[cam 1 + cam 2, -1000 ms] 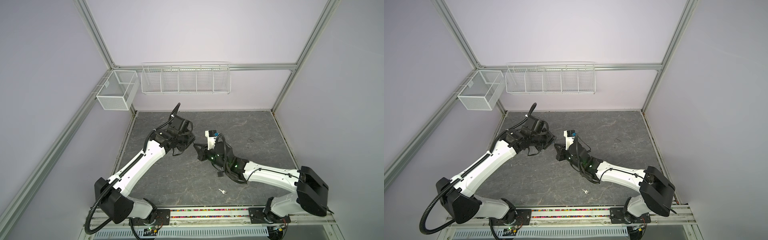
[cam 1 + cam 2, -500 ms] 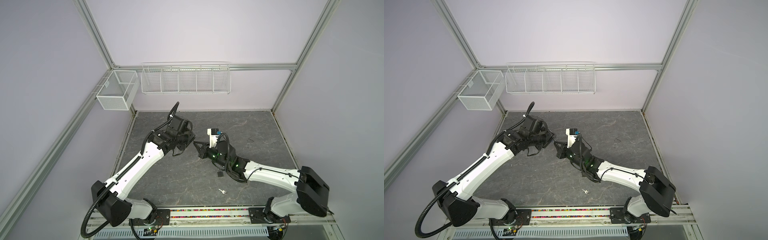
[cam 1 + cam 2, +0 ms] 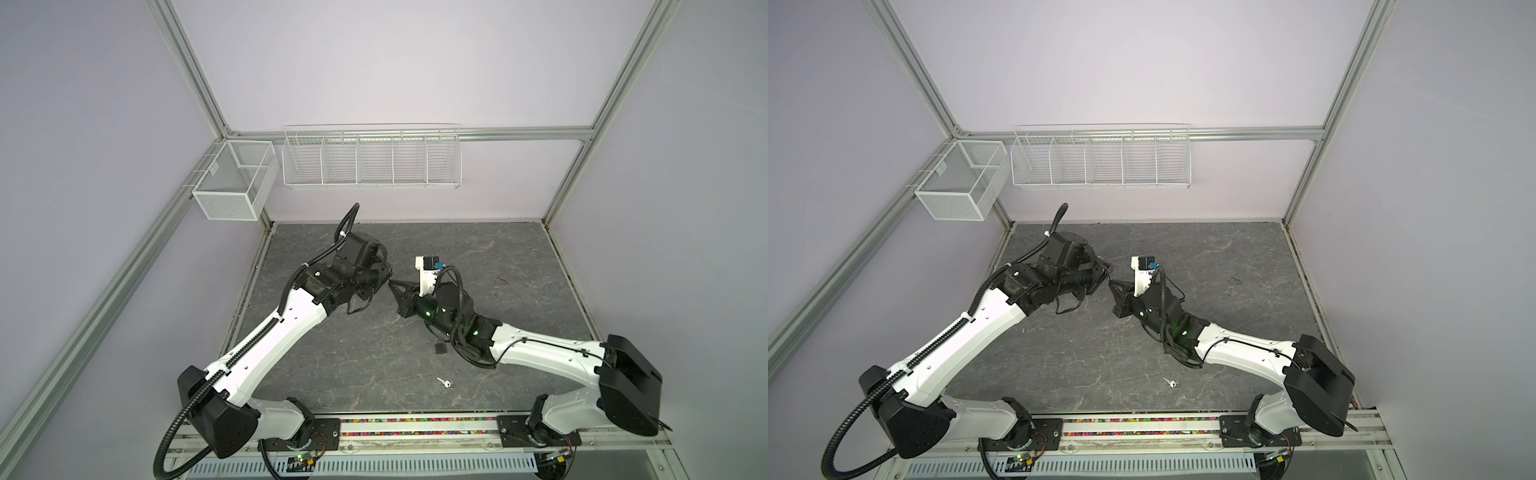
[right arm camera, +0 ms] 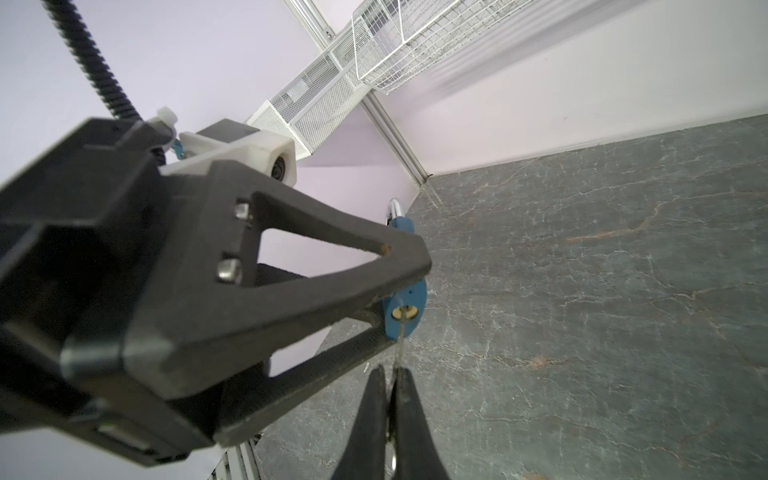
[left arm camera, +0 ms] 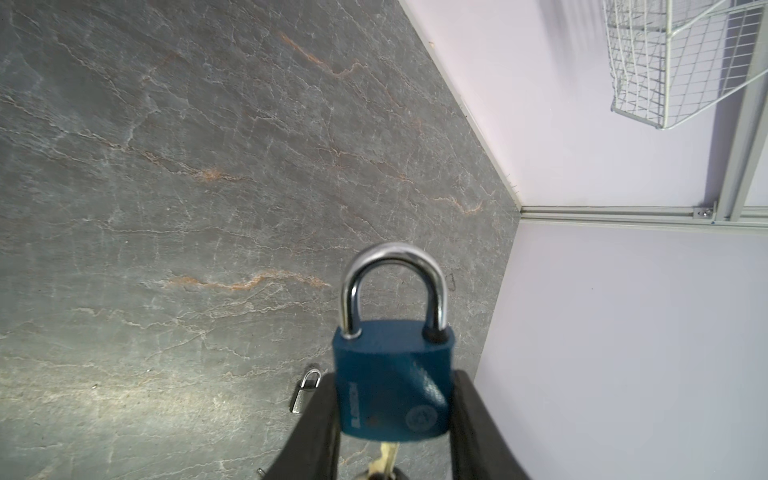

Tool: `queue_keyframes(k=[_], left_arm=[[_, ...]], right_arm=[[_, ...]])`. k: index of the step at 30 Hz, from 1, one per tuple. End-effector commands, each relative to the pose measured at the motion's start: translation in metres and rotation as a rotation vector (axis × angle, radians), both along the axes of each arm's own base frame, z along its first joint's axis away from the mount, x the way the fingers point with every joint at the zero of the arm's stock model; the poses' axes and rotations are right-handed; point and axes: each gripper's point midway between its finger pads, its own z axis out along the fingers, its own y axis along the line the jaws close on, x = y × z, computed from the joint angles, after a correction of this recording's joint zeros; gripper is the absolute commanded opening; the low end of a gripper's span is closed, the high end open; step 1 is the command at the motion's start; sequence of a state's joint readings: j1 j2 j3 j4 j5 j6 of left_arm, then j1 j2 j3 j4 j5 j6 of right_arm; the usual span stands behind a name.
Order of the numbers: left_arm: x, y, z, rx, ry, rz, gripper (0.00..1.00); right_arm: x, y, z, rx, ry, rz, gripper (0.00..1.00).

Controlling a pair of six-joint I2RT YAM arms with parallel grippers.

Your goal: Unlock with the key

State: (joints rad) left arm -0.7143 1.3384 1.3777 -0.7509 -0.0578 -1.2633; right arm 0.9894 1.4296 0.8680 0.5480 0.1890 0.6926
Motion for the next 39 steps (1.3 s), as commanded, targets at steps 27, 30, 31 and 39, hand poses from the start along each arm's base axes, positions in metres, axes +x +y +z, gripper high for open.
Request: queue_keyframes(k=[27,30,31,39], left_arm=[[-0.051,-0.019,0.025,-0.13,-0.11,-0.164,0.0],[-0.056,-0.016,0.016,-0.112,-0.104,-0.183,0.0],[-0.057,-0.016,0.014,-0.112,-0.109,-0.184,0.0],[-0.062,-0.007,0.019,-0.105,-0.162,-0.197,0.0]], right_arm=[[-0.015,0.007,0.033,-0.192,-0.298,0.01,0.06],[-0.016,-0.004,0.052,-0.2,-0.357,-0.019,0.06],[-0.018,-0.007,0.056,-0.201,-0.374,-0.027,0.06],[-0.03,-0.018,0.073,-0.171,-0.384,-0.011,0.06]])
